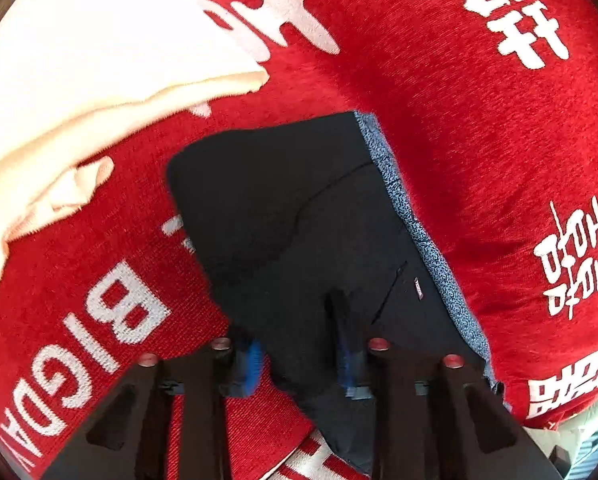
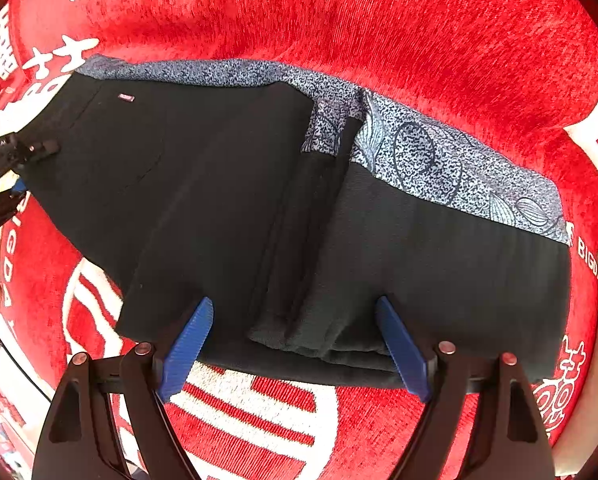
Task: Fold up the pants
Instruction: 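Grasp the other end of the trouser strip with the left gripper, then lift the end with the left gripper and fold it over the stack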
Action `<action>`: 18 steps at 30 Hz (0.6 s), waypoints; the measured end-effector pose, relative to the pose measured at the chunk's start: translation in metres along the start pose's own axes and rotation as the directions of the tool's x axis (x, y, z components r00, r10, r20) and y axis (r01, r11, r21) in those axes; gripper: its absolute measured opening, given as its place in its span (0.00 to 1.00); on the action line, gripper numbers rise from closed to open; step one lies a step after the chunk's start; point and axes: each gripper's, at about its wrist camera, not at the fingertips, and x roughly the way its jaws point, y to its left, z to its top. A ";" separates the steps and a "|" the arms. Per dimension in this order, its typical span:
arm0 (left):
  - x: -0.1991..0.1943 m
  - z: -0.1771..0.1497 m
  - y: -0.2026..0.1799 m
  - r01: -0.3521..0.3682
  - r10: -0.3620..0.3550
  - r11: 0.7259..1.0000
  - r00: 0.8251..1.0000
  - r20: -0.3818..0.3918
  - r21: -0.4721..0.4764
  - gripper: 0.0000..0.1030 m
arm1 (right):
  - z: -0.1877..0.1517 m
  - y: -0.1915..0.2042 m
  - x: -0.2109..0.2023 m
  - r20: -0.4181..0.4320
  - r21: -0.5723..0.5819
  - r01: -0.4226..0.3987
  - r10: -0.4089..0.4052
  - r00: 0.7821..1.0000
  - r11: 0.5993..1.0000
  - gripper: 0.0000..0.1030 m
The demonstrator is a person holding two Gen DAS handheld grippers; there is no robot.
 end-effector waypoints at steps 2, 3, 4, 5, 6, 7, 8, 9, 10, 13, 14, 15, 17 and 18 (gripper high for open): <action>-0.003 -0.003 -0.012 -0.050 0.048 0.996 0.999 0.023 0.079 0.26 | 0.002 -0.002 -0.008 0.004 0.012 -0.009 0.009 1.000 1.000 0.83; -0.006 -0.006 -0.022 -0.087 0.081 0.986 0.996 0.047 0.140 0.26 | 0.004 -0.003 -0.014 0.009 0.023 -0.024 0.024 1.000 0.999 0.83; -0.010 -0.011 -0.033 -0.126 0.112 0.970 0.991 0.079 0.207 0.26 | 0.006 -0.004 -0.018 0.013 0.032 -0.037 0.037 0.999 0.999 0.83; -0.014 -0.016 -0.043 -0.159 0.134 0.950 0.985 0.112 0.267 0.26 | 0.011 -0.003 -0.026 0.022 0.040 -0.060 0.059 0.998 0.997 0.83; -0.018 -0.024 -0.057 -0.200 0.153 0.917 0.976 0.157 0.344 0.26 | 0.015 -0.003 -0.031 0.026 0.042 -0.082 0.081 0.996 0.996 0.83; -0.021 -0.030 -0.065 -0.224 0.162 0.892 0.969 0.185 0.394 0.26 | 0.021 -0.001 -0.035 0.026 0.041 -0.106 0.105 0.994 0.994 0.83; -0.023 -0.036 -0.074 -0.248 0.168 0.862 0.963 0.212 0.443 0.26 | 0.029 0.001 -0.040 0.023 0.038 -0.139 0.138 0.990 0.990 0.83; -0.025 -0.043 -0.082 -0.271 0.171 0.828 0.956 0.240 0.491 0.26 | 0.038 0.005 -0.044 0.020 0.033 -0.173 0.172 0.985 0.984 0.83; -0.026 -0.050 -0.090 -0.293 0.173 0.793 0.949 0.264 0.534 0.26 | 0.047 0.009 -0.047 0.016 0.027 -0.201 0.200 0.980 0.979 0.84; -0.026 -0.060 -0.103 -0.331 0.178 0.727 0.937 0.300 0.602 0.26 | 0.084 0.027 -0.060 0.016 -0.018 -0.280 0.280 0.960 0.960 0.84; -0.026 -0.062 -0.105 -0.337 0.177 0.712 0.935 0.307 0.615 0.26 | 0.099 0.036 -0.062 0.011 -0.037 -0.300 0.301 0.954 0.953 0.84; -0.027 -0.062 -0.108 -0.341 0.176 0.703 0.934 0.312 0.624 0.26 | 0.113 0.045 -0.064 0.003 -0.051 -0.320 0.320 0.947 0.946 0.84; -0.028 -0.062 -0.111 -0.347 0.174 0.688 0.932 0.319 0.637 0.26 | 0.139 0.066 -0.067 -0.029 -0.079 -0.370 0.369 0.929 0.926 0.84; -0.028 -0.062 -0.112 -0.350 0.174 0.681 0.931 0.322 0.643 0.26 | 0.152 0.079 -0.067 -0.054 -0.099 -0.397 0.393 0.918 0.913 0.84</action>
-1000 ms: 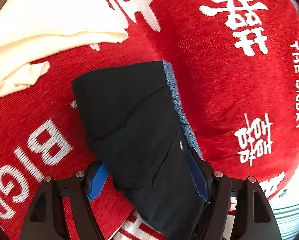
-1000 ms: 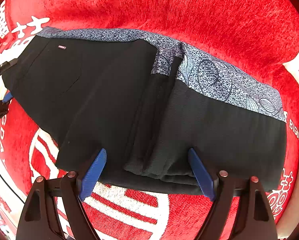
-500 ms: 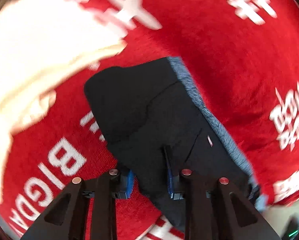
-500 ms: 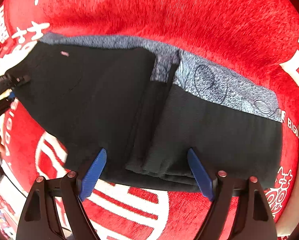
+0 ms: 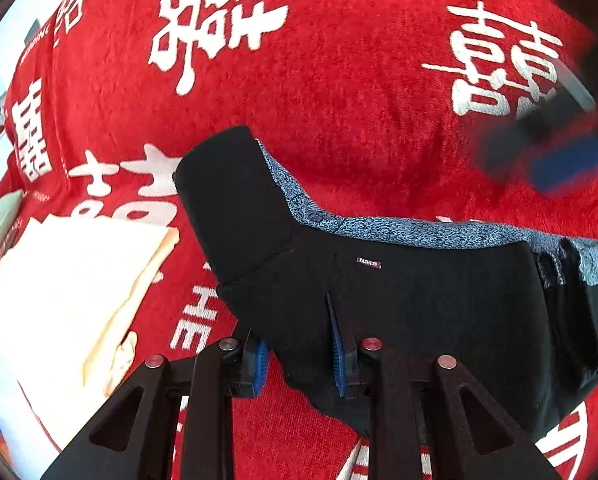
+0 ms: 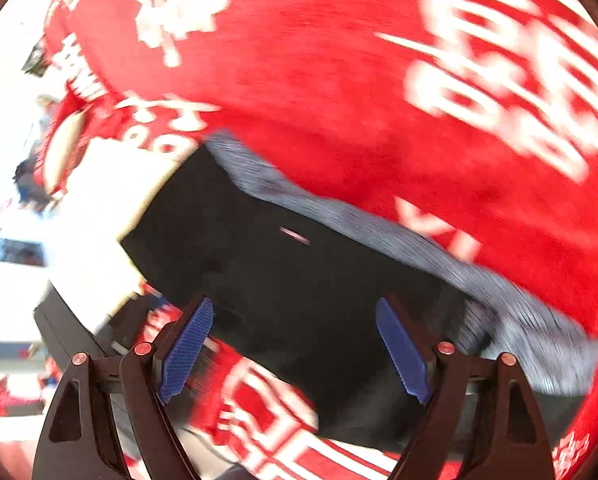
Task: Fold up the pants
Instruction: 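Lift the end with the left gripper and fold it over the stack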
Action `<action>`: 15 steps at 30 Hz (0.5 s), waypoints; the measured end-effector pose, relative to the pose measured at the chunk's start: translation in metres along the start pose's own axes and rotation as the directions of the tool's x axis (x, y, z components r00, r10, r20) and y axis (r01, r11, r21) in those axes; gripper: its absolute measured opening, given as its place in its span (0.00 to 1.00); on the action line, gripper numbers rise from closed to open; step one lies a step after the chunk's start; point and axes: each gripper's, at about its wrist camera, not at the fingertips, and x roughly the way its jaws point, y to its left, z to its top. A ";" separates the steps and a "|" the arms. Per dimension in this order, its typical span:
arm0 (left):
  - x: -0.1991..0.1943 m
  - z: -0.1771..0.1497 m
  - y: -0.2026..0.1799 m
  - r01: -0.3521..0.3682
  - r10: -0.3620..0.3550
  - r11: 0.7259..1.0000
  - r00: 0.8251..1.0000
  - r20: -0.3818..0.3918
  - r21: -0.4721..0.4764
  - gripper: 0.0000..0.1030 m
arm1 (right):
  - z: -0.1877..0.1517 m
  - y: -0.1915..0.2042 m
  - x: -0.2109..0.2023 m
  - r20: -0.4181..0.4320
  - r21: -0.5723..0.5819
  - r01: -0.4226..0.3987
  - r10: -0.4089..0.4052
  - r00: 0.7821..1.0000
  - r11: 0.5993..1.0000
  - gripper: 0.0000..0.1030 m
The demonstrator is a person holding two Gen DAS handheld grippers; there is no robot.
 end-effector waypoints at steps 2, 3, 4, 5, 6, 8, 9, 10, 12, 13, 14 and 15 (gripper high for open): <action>0.000 0.003 -0.003 -0.007 0.007 1.000 1.000 0.005 0.020 0.26 | 0.027 0.021 0.009 -0.044 -0.046 -0.037 0.035 0.998 0.998 0.85; -0.001 0.003 -0.005 -0.010 0.010 0.999 1.000 0.009 0.031 0.26 | 0.040 0.033 0.014 -0.061 -0.067 -0.045 0.041 0.997 0.997 0.85; -0.002 0.002 -0.009 -0.013 0.013 0.999 1.000 0.015 0.044 0.26 | 0.050 0.043 0.020 -0.078 -0.084 -0.051 0.045 0.996 0.995 0.86; -0.003 0.002 -0.011 -0.018 0.016 0.998 1.000 0.022 0.055 0.26 | 0.060 0.055 0.028 -0.112 -0.103 -0.065 0.053 0.992 0.993 0.86; -0.005 0.002 -0.014 -0.022 0.020 0.997 0.999 0.034 0.069 0.26 | 0.068 0.064 0.037 -0.160 -0.118 -0.074 0.054 0.986 0.990 0.86; -0.008 0.001 -0.019 -0.031 0.026 0.995 0.998 0.051 0.090 0.26 | 0.078 0.081 0.057 -0.228 -0.150 -0.046 0.011 0.974 0.988 0.86; -0.009 0.000 -0.021 -0.036 0.030 0.994 0.998 0.058 0.100 0.26 | 0.081 0.087 0.064 -0.243 -0.170 -0.028 -0.014 0.970 0.985 0.86; -0.010 0.000 -0.024 -0.040 0.033 0.993 0.997 0.065 0.108 0.26 | 0.084 0.093 0.072 -0.257 -0.197 -0.005 -0.047 0.965 0.980 0.86; -0.014 -0.001 -0.028 -0.047 0.037 0.991 0.996 0.080 0.122 0.26 | 0.088 0.096 0.083 -0.271 -0.209 0.026 -0.083 0.959 0.978 0.86; -0.015 -0.001 -0.029 -0.049 0.038 0.991 0.996 0.086 0.127 0.26 | 0.090 0.095 0.088 -0.283 -0.207 0.035 -0.094 0.955 0.978 0.86; -0.016 -0.002 -0.031 -0.053 0.040 0.990 0.995 0.092 0.132 0.26 | 0.091 0.093 0.094 -0.301 -0.201 0.044 -0.105 0.948 0.979 0.86; -0.017 -0.002 -0.032 -0.056 0.042 0.989 0.994 0.098 0.138 0.26 | 0.091 0.090 0.097 -0.316 -0.197 0.054 -0.115 0.942 0.979 0.83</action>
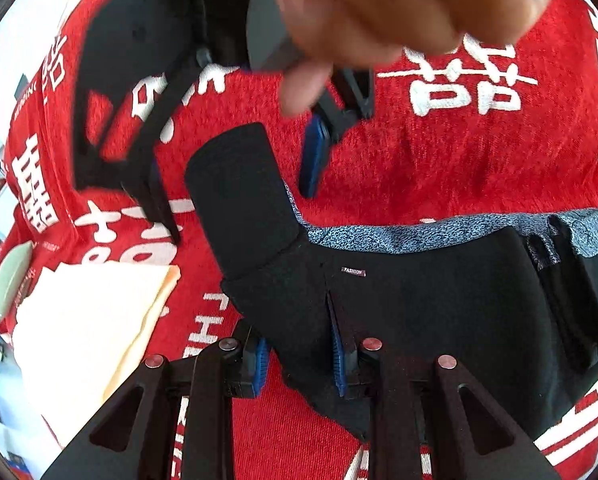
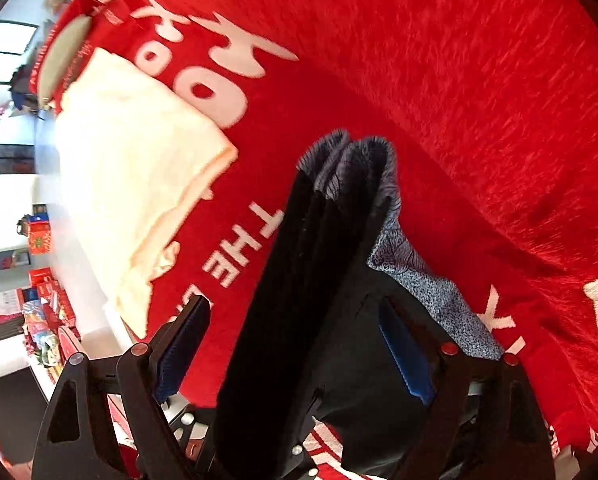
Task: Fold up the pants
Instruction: 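Lift the end with the left gripper and fold it over the stack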
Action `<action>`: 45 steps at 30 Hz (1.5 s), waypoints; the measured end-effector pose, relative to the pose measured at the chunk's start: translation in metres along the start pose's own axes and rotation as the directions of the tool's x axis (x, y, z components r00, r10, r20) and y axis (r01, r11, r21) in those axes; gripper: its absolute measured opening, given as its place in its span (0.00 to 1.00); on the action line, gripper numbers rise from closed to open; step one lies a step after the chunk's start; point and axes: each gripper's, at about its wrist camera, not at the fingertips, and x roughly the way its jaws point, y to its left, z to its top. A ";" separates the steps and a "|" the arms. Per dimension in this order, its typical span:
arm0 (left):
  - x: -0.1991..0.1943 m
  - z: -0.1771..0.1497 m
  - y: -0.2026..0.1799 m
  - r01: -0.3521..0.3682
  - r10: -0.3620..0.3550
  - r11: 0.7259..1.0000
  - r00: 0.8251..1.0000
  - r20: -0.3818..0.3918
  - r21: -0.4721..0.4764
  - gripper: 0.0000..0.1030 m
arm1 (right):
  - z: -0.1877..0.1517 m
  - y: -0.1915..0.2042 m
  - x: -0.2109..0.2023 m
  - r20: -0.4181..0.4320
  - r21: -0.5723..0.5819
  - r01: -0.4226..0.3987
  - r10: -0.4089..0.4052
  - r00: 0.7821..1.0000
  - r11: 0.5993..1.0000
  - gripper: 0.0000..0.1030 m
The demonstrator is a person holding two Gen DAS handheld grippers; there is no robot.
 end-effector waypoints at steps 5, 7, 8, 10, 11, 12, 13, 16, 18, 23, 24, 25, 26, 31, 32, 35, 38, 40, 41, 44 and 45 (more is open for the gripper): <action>-0.004 0.000 -0.005 0.012 -0.012 0.999 1.000 0.013 0.030 0.26 | -0.013 -0.027 0.001 0.001 0.099 -0.038 0.039 0.999 0.994 0.19; -0.012 0.004 -0.008 0.028 -0.029 0.999 0.999 0.030 0.035 0.26 | -0.025 -0.035 -0.010 0.058 0.109 -0.094 0.088 0.994 0.990 0.18; -0.017 0.006 -0.009 0.040 -0.041 0.999 0.998 0.038 0.033 0.26 | -0.033 -0.040 -0.018 0.093 0.111 -0.120 0.109 0.990 0.987 0.18; -0.026 0.011 -0.013 0.060 -0.062 0.998 0.997 0.053 0.034 0.26 | -0.047 -0.048 -0.032 0.149 0.116 -0.164 0.146 0.978 0.980 0.17; -0.031 0.014 -0.015 0.073 -0.075 0.997 0.995 0.059 0.033 0.26 | -0.056 -0.055 -0.041 0.184 0.124 -0.201 0.176 0.967 0.972 0.17; -0.038 0.017 -0.017 0.093 -0.094 0.995 0.993 0.066 0.029 0.26 | -0.064 -0.061 -0.049 0.215 0.131 -0.237 0.205 0.955 0.963 0.17; -0.042 0.020 -0.019 0.109 -0.110 0.994 0.991 0.070 0.027 0.26 | -0.075 -0.069 -0.057 0.244 0.134 -0.267 0.229 0.942 0.954 0.17; -0.058 0.030 -0.026 0.186 -0.186 0.982 0.979 0.079 0.007 0.26 | -0.110 -0.089 -0.082 0.337 0.129 -0.319 0.261 0.905 0.939 0.17; -0.069 0.036 -0.033 0.239 -0.238 0.971 0.968 0.080 -0.003 0.26 | -0.132 -0.100 -0.094 0.382 0.132 -0.338 0.267 0.885 0.932 0.17; -0.090 0.049 -0.066 0.341 -0.342 0.940 0.937 0.073 0.025 0.26 | -0.187 -0.133 -0.121 0.481 0.171 -0.381 0.261 0.837 0.909 0.17; -0.096 0.051 -0.076 0.364 -0.365 0.931 0.928 0.069 0.037 0.26 | -0.197 -0.140 -0.127 0.492 0.179 -0.387 0.258 0.831 0.905 0.17; -0.101 0.053 -0.084 0.377 -0.379 0.925 0.923 0.066 0.044 0.26 | -0.207 -0.145 -0.130 0.506 0.189 -0.393 0.253 0.824 0.900 0.17; -0.105 0.054 -0.091 0.392 -0.395 0.919 0.917 0.063 0.052 0.26 | -0.222 -0.155 -0.135 0.523 0.201 -0.400 0.248 0.816 0.894 0.16; -0.120 0.059 -0.140 0.452 -0.457 0.885 0.889 0.028 0.117 0.26 | -0.279 -0.189 -0.147 0.581 0.252 -0.421 0.212 0.786 0.871 0.16; -0.123 0.057 -0.151 0.459 -0.465 0.879 0.885 0.016 0.132 0.25 | -0.293 -0.197 -0.148 0.591 0.264 -0.424 0.202 0.781 0.866 0.16; -0.128 0.050 -0.177 0.472 -0.477 0.865 0.879 -0.009 0.171 0.25 | -0.317 -0.217 -0.143 0.610 0.300 -0.436 0.181 0.771 0.849 0.16; -0.134 0.042 -0.206 0.488 -0.493 0.847 0.870 -0.033 0.211 0.25 | -0.345 -0.243 -0.138 0.630 0.337 -0.463 0.169 0.758 0.820 0.16; -0.135 0.036 -0.224 0.498 -0.502 0.834 0.864 -0.048 0.239 0.25 | -0.361 -0.255 -0.134 0.636 0.357 -0.471 0.159 0.755 0.807 0.16; -0.135 0.031 -0.234 0.496 -0.500 0.830 0.864 -0.056 0.256 0.25 | -0.370 -0.264 -0.129 0.634 0.373 -0.470 0.150 0.759 0.800 0.16; -0.128 0.022 -0.264 0.502 -0.496 0.816 0.863 -0.098 0.288 0.26 | -0.391 -0.288 -0.117 0.616 0.404 -0.455 0.131 0.777 0.794 0.17; -0.122 0.018 -0.274 0.503 -0.491 0.813 0.863 -0.119 0.293 0.26 | -0.395 -0.297 -0.108 0.606 0.418 -0.448 0.124 0.786 0.790 0.17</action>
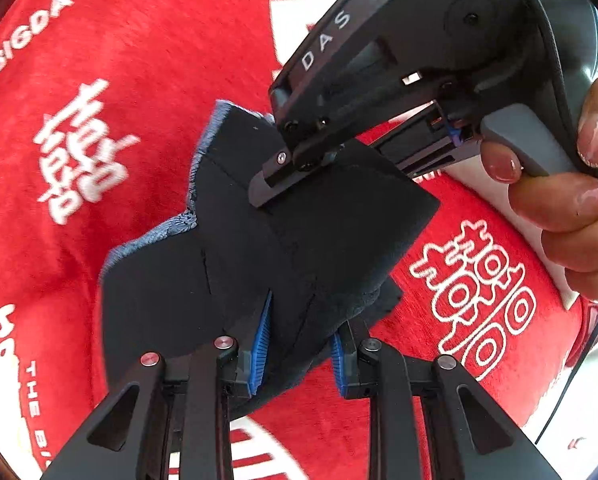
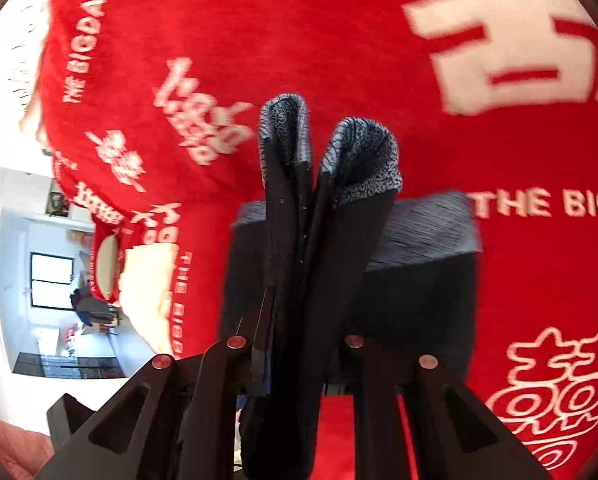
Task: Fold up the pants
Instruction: 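Lift the end with the left gripper and fold it over the stack, then open the left gripper and press the folded trouser bundle flat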
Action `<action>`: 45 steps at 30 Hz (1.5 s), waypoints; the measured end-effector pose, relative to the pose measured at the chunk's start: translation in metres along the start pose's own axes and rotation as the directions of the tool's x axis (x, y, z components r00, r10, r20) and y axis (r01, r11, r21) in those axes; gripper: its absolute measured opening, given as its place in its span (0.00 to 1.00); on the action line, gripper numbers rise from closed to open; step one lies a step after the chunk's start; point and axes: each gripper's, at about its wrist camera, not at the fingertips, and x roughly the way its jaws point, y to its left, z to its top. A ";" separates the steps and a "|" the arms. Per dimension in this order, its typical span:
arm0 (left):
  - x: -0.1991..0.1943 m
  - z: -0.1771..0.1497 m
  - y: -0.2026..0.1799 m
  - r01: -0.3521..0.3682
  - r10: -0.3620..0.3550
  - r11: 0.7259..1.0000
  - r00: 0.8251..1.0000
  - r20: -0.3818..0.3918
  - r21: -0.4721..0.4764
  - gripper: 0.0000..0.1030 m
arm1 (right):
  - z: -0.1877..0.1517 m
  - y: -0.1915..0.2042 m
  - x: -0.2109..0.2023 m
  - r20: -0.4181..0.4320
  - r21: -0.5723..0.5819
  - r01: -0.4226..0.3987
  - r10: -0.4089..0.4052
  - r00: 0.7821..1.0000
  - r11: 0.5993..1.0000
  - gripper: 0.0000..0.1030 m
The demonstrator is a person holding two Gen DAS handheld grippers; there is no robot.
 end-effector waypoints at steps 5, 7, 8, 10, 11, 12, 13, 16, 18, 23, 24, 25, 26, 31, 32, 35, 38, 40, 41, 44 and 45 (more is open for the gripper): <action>0.033 -0.003 -0.014 -0.012 0.012 1.000 0.997 -0.076 -0.001 0.26 | -0.004 -0.053 0.021 -0.021 0.042 0.029 -0.028 0.999 0.999 0.19; 0.041 -0.004 -0.016 -0.016 0.016 1.000 0.995 -0.102 0.005 0.26 | -0.007 -0.071 0.032 -0.023 0.067 0.035 -0.034 0.999 0.997 0.22; 0.044 -0.005 -0.017 -0.014 0.015 1.000 0.993 -0.117 0.009 0.29 | -0.010 -0.077 0.035 -0.024 0.074 0.035 -0.033 0.999 0.997 0.23; 0.043 -0.006 -0.016 -0.003 0.004 1.000 0.993 -0.121 0.016 0.31 | -0.016 -0.089 0.038 -0.011 0.092 0.022 -0.021 1.000 0.995 0.25; 0.041 -0.005 -0.016 0.001 0.002 1.000 0.993 -0.117 0.020 0.31 | -0.017 -0.091 0.037 -0.003 0.102 0.011 -0.011 1.000 0.995 0.25; 0.038 -0.006 -0.015 0.004 -0.001 1.000 0.993 -0.118 0.030 0.32 | -0.018 -0.092 0.036 0.003 0.106 0.005 -0.005 1.000 0.994 0.25; 0.035 -0.006 -0.014 0.007 -0.003 0.999 0.992 -0.123 0.033 0.39 | -0.019 -0.092 0.035 0.006 0.105 0.010 -0.011 1.000 0.994 0.25; 0.019 -0.008 -0.003 0.027 -0.028 1.000 0.992 -0.124 -0.010 0.63 | -0.023 -0.088 0.030 0.016 0.077 0.059 -0.061 0.998 0.995 0.26; 0.007 -0.012 0.003 0.037 -0.038 0.999 0.992 -0.119 -0.015 0.63 | -0.026 -0.086 0.027 0.019 0.060 0.092 -0.093 0.995 0.994 0.27; -0.013 -0.020 0.036 -0.021 0.009 0.996 0.991 -0.131 -0.086 0.63 | -0.035 -0.066 0.018 0.044 -0.025 0.289 -0.288 0.957 0.957 0.38; -0.014 -0.022 0.048 -0.034 0.016 0.992 0.989 -0.144 -0.122 0.63 | -0.040 -0.064 0.014 0.049 -0.036 0.334 -0.332 0.942 0.942 0.38; -0.013 -0.022 0.058 -0.049 0.026 0.988 0.988 -0.154 -0.148 0.63 | -0.043 -0.062 0.011 0.051 -0.036 0.355 -0.353 0.934 0.934 0.38; -0.011 -0.023 0.070 -0.072 0.042 0.982 0.985 -0.168 -0.175 0.63 | -0.048 -0.061 0.006 0.054 -0.029 0.365 -0.363 0.930 0.931 0.38; -0.005 -0.037 0.105 -0.185 0.135 0.955 0.967 -0.217 -0.231 0.63 | -0.066 -0.062 -0.014 0.069 0.032 0.395 -0.396 0.916 0.918 0.38; -0.003 -0.041 0.110 -0.196 0.140 0.950 0.963 -0.229 -0.244 0.63 | -0.071 -0.061 -0.019 0.079 0.042 0.402 -0.404 0.911 0.915 0.38; 0.005 -0.053 0.121 -0.190 0.111 0.937 0.957 -0.269 -0.291 0.63 | -0.079 -0.047 -0.027 0.111 0.040 0.420 -0.422 0.900 0.907 0.38; 0.008 -0.061 0.126 -0.180 0.085 0.927 0.955 -0.285 -0.329 0.70 | -0.088 -0.030 -0.030 0.129 0.019 0.411 -0.410 0.903 0.911 0.38; 0.011 -0.061 0.128 -0.177 0.075 0.923 0.954 -0.291 -0.342 0.71 | -0.091 -0.021 -0.026 0.125 0.002 0.403 -0.400 0.908 0.915 0.38; 0.011 -0.061 0.130 -0.172 0.064 0.919 0.953 -0.295 -0.354 0.71 | -0.091 -0.016 -0.020 0.119 -0.010 0.404 -0.400 0.909 0.915 0.38; 0.010 -0.061 0.136 -0.154 0.035 0.910 0.954 -0.298 -0.385 0.71 | -0.093 -0.009 -0.003 0.091 -0.031 0.409 -0.405 0.910 0.912 0.38; 0.009 -0.060 0.138 -0.150 0.030 0.909 0.954 -0.299 -0.389 0.71 | -0.093 -0.009 0.003 0.079 -0.034 0.410 -0.406 0.910 0.912 0.38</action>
